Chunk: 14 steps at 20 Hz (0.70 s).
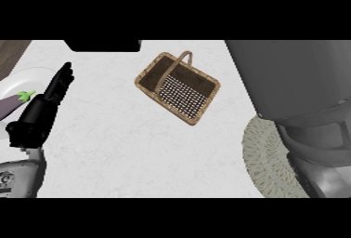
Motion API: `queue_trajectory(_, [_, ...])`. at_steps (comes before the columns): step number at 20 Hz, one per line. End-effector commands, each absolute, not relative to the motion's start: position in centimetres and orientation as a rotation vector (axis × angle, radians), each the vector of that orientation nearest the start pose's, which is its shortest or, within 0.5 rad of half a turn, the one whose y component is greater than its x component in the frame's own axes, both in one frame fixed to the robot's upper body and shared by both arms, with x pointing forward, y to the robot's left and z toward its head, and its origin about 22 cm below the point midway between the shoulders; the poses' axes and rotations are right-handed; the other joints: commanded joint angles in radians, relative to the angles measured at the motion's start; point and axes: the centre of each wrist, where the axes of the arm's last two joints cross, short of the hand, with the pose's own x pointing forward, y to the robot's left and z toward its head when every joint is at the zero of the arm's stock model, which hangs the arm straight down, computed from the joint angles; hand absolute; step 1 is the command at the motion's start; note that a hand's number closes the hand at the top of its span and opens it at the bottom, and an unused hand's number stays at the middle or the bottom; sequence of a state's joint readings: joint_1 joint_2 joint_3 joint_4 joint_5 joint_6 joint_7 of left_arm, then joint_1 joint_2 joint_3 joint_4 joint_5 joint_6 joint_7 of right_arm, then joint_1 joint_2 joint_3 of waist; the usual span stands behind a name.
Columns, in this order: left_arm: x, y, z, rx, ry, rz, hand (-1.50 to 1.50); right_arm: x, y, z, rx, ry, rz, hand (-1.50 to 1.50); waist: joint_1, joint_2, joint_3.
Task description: Pick the can from the placemat and place it in the basket
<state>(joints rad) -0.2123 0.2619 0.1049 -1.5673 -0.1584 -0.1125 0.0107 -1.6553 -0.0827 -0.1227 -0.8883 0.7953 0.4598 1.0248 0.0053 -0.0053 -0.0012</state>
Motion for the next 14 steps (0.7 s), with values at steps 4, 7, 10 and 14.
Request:
queue_trajectory(4, [28.7,28.8,7.8,0.3,-1.755,-0.374,0.0,39.2,-2.0,40.5,-0.882,-1.083,0.851,-1.5,0.007,0.006,0.0])
queue_trajectory(7, [27.5,29.8,7.2,0.278,-1.717,-0.383,0.0,37.5,-1.8,42.3,-0.817,-1.137,0.802,-1.5,0.003,-0.002,0.001])
queue_trajectory(10, [27.6,29.6,6.6,0.28,-1.721,-0.397,0.0,38.1,-3.9,41.8,-0.794,-1.259,0.665,-1.5,0.001,0.001,0.001])
queue_trajectory(14, [28.6,29.2,7.5,0.279,-1.718,-0.386,0.0,37.4,-5.6,43.4,-0.718,-1.414,0.368,-1.5,0.001,0.002,0.001])
